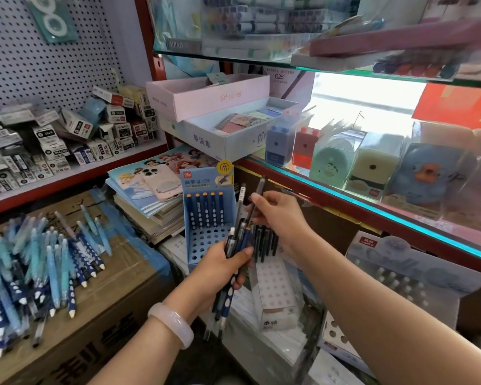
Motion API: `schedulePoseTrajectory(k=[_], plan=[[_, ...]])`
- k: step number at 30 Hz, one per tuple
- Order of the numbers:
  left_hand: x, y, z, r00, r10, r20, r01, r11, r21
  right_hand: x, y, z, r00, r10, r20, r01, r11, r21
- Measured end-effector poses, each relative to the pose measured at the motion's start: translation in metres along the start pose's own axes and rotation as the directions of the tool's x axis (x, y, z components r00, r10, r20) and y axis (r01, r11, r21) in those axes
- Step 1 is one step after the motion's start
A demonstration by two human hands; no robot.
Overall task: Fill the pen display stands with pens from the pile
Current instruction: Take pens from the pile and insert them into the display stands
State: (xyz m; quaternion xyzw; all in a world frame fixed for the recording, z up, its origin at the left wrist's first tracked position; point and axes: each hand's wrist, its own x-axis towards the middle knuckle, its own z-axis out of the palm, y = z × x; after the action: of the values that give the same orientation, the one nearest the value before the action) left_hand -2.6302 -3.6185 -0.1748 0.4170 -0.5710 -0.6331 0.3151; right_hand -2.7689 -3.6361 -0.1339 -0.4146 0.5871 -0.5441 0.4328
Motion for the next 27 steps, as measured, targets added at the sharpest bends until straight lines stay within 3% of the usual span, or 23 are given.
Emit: schedulePoseTrajectory(k=[4, 6, 9, 11, 16, 27], plan=[[0.002, -0.002, -0.002, 0.997, -0.024, -0.077, 0.021, 0.999, -0.039, 0.006, -0.007, -0.020, 0.976, -0.038, -0.213, 0.060, 0.993, 0.099], [0.005, -0.003, -0.004, 0.984, -0.050, -0.169, 0.041, 0.998, -0.054, 0.007, -0.002, -0.032, 0.952, -0.149, -0.268, 0.120, 0.985, -0.123], [0.009, -0.006, -0.008, 0.960, -0.089, -0.264, 0.069, 0.994, -0.087, 0.002, 0.018, -0.040, 0.959, -0.251, -0.129, 0.143, 0.826, -0.545], [0.010, -0.007, -0.009, 0.956, -0.099, -0.277, 0.078, 0.993, -0.088, -0.001, 0.033, -0.040, 0.967, -0.245, -0.073, 0.137, 0.740, -0.658], [0.010, -0.007, -0.009, 0.959, -0.073, -0.274, 0.056, 0.996, -0.069, -0.002, 0.050, -0.035, 0.972, -0.226, -0.063, 0.107, 0.664, -0.740], [0.012, -0.009, -0.007, 0.962, -0.064, -0.265, 0.055, 0.998, -0.039, -0.001, 0.059, -0.034, 0.975, -0.210, -0.065, 0.088, 0.643, -0.761]])
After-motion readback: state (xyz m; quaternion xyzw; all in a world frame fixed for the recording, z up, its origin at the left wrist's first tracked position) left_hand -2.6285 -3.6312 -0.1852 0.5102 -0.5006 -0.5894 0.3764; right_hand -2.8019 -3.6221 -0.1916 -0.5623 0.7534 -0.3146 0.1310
